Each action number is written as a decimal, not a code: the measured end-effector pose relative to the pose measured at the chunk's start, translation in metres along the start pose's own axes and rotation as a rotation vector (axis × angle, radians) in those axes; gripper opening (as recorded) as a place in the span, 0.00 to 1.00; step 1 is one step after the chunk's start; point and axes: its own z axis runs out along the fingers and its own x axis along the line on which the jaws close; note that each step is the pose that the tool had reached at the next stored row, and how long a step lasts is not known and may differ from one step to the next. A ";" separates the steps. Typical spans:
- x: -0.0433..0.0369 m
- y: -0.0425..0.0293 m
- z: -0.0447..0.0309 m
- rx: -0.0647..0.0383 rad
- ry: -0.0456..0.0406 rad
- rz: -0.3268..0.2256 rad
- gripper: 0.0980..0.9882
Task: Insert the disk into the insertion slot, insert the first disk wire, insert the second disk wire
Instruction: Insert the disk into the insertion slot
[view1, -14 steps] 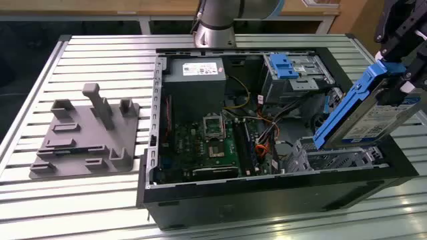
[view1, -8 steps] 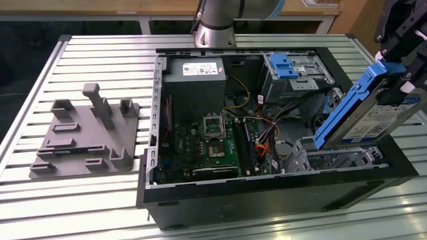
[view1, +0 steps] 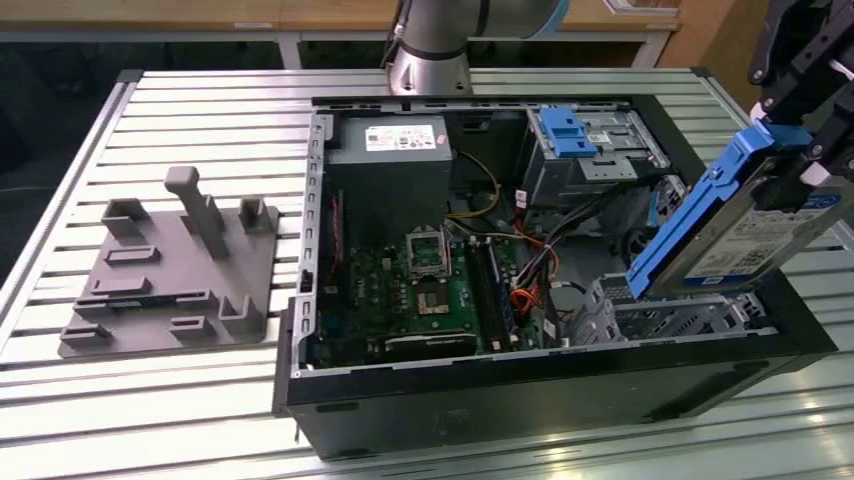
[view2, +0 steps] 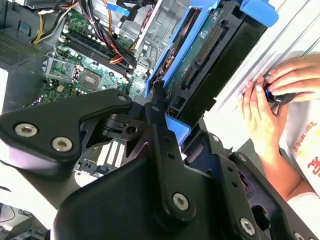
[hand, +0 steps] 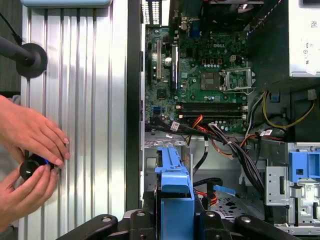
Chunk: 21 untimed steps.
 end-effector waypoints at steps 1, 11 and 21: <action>0.0001 0.0000 0.0000 0.000 -0.0035 0.000 0.30; 0.0018 0.0000 0.0001 -0.002 -0.0800 -0.013 0.30; 0.0019 0.0000 0.0001 -0.003 -0.0910 -0.037 0.30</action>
